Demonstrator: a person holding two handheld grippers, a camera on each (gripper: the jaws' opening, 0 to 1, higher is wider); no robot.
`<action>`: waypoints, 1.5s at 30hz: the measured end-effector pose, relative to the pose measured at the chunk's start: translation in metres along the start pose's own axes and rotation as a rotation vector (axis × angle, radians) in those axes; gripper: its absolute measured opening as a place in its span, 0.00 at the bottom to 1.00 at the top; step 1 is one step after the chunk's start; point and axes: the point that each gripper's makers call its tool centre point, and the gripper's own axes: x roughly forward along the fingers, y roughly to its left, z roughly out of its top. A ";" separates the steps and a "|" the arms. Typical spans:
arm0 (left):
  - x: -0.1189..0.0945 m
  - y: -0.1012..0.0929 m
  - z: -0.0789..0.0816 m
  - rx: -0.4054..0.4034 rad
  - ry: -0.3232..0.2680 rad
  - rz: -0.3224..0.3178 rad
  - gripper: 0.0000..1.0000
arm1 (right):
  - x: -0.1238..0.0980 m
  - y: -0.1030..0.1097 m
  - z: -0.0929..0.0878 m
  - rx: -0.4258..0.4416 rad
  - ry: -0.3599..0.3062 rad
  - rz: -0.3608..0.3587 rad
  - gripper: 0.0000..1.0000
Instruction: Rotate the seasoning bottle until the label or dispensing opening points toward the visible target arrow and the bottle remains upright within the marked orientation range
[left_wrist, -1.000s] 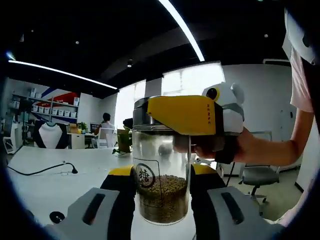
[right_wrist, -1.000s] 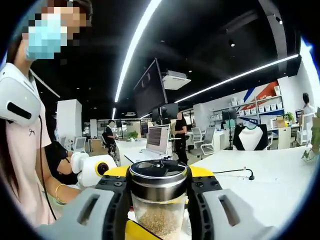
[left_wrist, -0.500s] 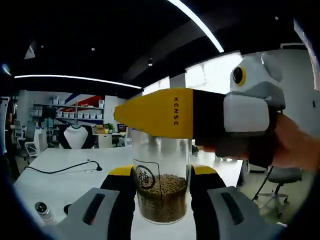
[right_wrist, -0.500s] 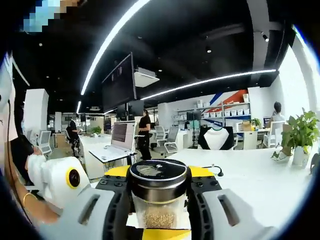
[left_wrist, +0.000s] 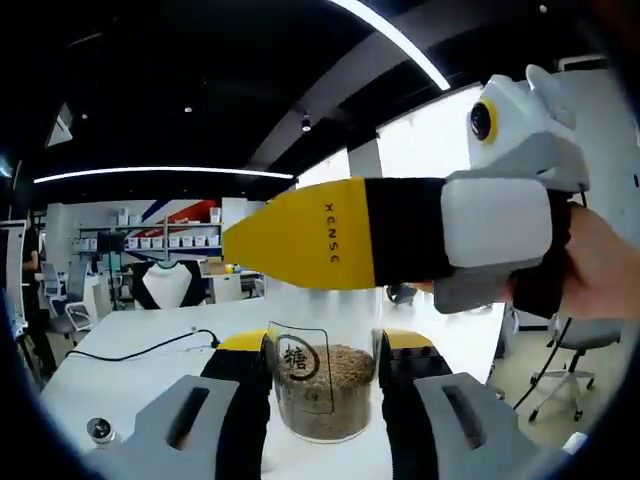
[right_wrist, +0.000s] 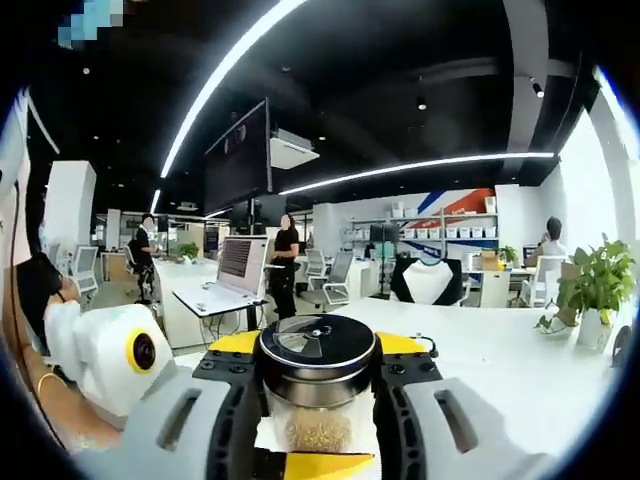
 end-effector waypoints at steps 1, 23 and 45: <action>0.000 -0.001 0.000 -0.004 0.004 -0.024 0.44 | -0.001 0.002 0.001 0.016 -0.005 0.035 0.39; 0.004 -0.024 -0.001 -0.086 0.013 -0.168 0.47 | -0.017 0.014 0.003 0.077 -0.011 0.223 0.40; 0.003 0.017 -0.038 0.037 0.086 0.178 0.47 | 0.009 -0.001 -0.035 0.108 0.102 -0.062 0.39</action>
